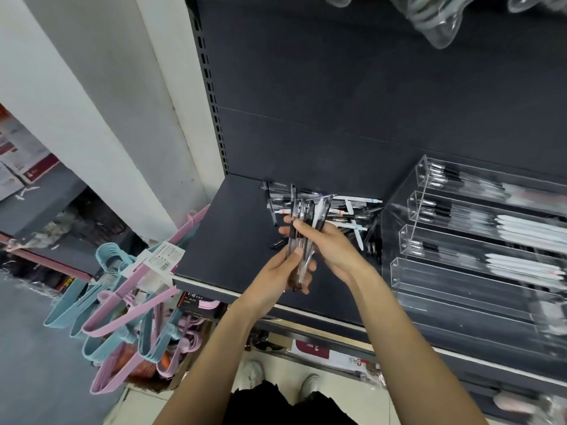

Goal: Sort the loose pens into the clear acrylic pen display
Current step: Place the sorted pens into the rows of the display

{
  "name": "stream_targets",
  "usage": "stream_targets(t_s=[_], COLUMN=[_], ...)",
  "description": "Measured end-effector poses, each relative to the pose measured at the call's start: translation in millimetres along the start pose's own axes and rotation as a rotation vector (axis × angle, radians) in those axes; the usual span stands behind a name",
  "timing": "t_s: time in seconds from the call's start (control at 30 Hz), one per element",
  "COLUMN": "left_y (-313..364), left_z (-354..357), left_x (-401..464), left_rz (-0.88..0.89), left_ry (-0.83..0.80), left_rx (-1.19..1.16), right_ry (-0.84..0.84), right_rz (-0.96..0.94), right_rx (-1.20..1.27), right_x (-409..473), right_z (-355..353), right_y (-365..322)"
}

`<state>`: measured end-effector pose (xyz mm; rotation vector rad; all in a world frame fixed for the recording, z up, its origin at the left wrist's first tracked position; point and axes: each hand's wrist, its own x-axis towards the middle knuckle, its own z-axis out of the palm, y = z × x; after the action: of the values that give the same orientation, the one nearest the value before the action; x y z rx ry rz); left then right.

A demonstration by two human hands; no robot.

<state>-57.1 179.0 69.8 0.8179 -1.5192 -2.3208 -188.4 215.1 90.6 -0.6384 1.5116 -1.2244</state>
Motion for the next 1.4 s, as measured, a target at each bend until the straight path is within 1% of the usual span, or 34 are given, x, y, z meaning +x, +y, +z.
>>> stream_targets(t_s=[0.17,0.33,0.53,0.63,0.67,0.77,0.83,0.93,1.03,1.13,1.2,1.3,1.37,1.4], left_y=[-1,-3,-2,0,0,-3,-6,-10,-13,-13,-14,-19,-25,-27], left_z=[7,9,8,10,13,23,27,25,15,16,24,47,69,81], left_x=[4,6,6,7,7,10,12,13,16,17,16,15,18,20], left_rz=[-0.031,-0.015,0.015,0.020,0.011,-0.007,-0.007,0.029,0.069,0.068,0.083,0.126,0.138,0.127], left_ry=[0.005,0.048,0.017,0.044,0.061,0.105,0.112,0.059,-0.087,-0.188,-0.185,-0.133,-0.063,-0.010], left_rx=[-0.032,-0.014,0.037,0.036,0.030,0.016,0.034,0.077,0.196,0.247,0.305,0.385,0.359,0.298], right_ry=[0.068,0.126,0.170,0.201,0.235,0.397,0.505,0.583,0.597,0.638,0.662,0.684,0.647,0.613], right_rz=[-0.031,-0.039,0.006,-0.015,-0.035,-0.097,-0.111,-0.081,-0.060,-0.116,-0.156,-0.187,-0.170,-0.155], right_rx=[0.094,0.048,-0.211,-0.286,-0.316,-0.532,-0.591,-0.539,-0.456,-0.401,-0.347,-0.393,-0.419,-0.393], right_x=[-6,-5,-9,-9,-8,-3,-5,-9,-17,-28,-34,-41,-50,-55], right_z=[2,3,-3,-4,-3,5,9,10,6,-2,-12,-31,-46,-55], right_y=[3,13,7,6,8,13,13,14,16,19,22,27,28,29])
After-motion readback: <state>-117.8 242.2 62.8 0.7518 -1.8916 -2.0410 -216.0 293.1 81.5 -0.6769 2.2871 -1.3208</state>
